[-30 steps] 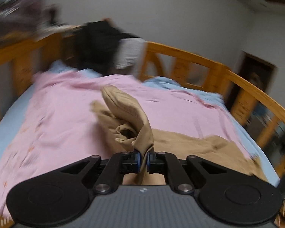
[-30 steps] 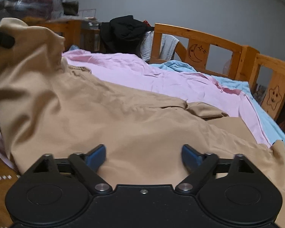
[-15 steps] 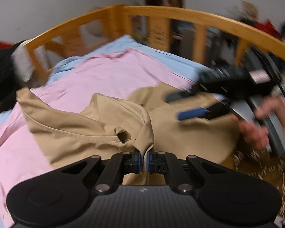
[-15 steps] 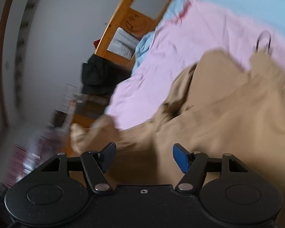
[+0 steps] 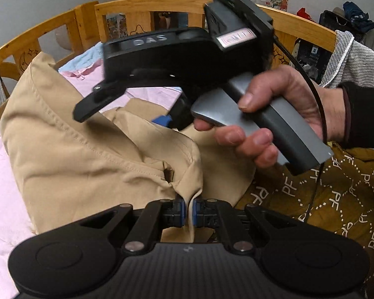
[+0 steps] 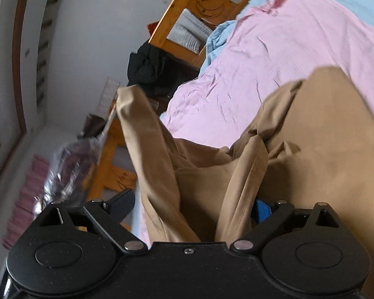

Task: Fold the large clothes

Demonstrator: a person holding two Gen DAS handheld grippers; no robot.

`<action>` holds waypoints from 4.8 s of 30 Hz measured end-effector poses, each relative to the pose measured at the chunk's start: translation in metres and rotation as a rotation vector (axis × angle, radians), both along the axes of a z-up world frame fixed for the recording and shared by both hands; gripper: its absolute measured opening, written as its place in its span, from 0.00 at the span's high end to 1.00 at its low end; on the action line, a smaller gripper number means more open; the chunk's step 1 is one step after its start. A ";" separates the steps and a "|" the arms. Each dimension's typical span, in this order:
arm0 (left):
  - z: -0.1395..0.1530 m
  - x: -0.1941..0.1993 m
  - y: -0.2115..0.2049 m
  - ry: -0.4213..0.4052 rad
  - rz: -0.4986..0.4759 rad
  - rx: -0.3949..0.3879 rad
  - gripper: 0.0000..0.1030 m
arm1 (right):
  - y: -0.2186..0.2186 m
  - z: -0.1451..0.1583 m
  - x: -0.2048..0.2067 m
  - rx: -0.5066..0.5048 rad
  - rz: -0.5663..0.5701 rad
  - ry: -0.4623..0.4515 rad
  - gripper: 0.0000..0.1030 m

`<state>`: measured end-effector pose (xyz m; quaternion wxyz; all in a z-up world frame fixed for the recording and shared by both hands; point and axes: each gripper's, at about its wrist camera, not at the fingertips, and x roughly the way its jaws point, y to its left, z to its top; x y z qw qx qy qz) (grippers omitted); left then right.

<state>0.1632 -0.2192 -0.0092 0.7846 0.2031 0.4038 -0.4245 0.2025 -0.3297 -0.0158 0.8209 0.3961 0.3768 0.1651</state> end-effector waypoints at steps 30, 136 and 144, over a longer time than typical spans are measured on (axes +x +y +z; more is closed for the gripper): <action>-0.046 0.001 -0.098 0.144 -0.134 -0.046 0.96 | -0.074 0.012 -0.069 -0.441 -0.111 -0.030 0.90; -0.075 0.099 0.079 0.270 0.495 -0.105 0.00 | 0.014 -0.048 0.041 -0.886 0.001 -0.189 0.56; -0.058 0.089 0.080 0.273 0.494 -0.078 0.01 | 0.010 -0.024 0.020 -0.812 -0.038 -0.205 0.53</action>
